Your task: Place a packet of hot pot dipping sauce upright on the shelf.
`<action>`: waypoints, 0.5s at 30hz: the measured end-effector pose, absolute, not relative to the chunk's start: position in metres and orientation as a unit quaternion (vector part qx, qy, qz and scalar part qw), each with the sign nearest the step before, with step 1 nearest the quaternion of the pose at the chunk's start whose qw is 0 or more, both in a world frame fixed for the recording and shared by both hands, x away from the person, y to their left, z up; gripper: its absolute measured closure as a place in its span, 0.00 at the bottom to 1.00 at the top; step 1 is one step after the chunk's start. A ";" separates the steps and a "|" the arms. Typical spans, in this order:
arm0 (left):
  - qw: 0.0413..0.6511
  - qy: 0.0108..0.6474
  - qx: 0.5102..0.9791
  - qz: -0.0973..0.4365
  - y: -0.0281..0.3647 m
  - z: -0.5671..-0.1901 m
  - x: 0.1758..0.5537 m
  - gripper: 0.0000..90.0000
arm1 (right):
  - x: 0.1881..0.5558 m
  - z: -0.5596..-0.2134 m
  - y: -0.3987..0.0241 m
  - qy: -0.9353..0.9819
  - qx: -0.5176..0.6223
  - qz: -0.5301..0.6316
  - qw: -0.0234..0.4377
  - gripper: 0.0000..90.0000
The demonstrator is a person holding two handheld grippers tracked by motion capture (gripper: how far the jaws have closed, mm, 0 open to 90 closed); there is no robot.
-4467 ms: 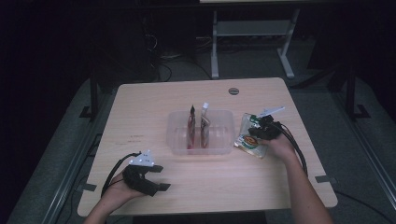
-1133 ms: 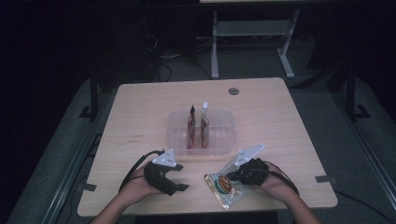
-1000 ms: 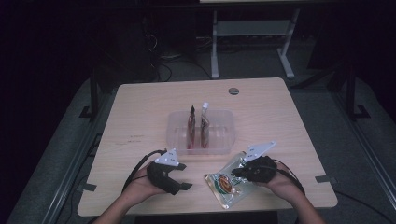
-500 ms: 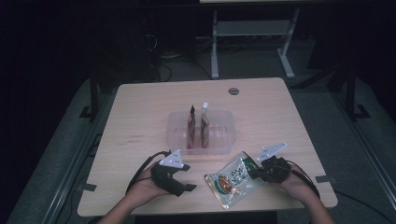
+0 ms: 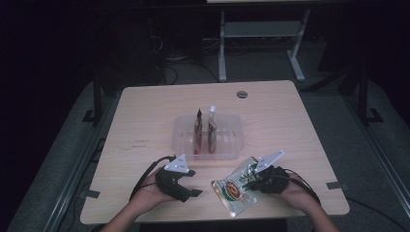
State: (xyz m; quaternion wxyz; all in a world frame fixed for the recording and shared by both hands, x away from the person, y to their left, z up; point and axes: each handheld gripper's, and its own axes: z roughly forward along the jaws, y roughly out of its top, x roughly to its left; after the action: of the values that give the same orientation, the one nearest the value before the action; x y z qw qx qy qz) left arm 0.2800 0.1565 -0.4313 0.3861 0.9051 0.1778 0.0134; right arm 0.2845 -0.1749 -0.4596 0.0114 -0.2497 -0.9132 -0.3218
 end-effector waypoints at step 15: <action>0.386 0.171 0.906 0.016 0.091 -0.433 0.291 0.34 | 0.291 -0.440 -0.200 -0.882 -0.290 -0.372 -0.014 0.77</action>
State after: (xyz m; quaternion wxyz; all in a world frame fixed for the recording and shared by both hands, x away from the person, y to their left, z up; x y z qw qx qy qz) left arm 0.2915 0.0911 -0.4332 0.3863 0.9063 0.1706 0.0157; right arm 0.2910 -0.1999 -0.4396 -0.0144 -0.2900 -0.8818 -0.3716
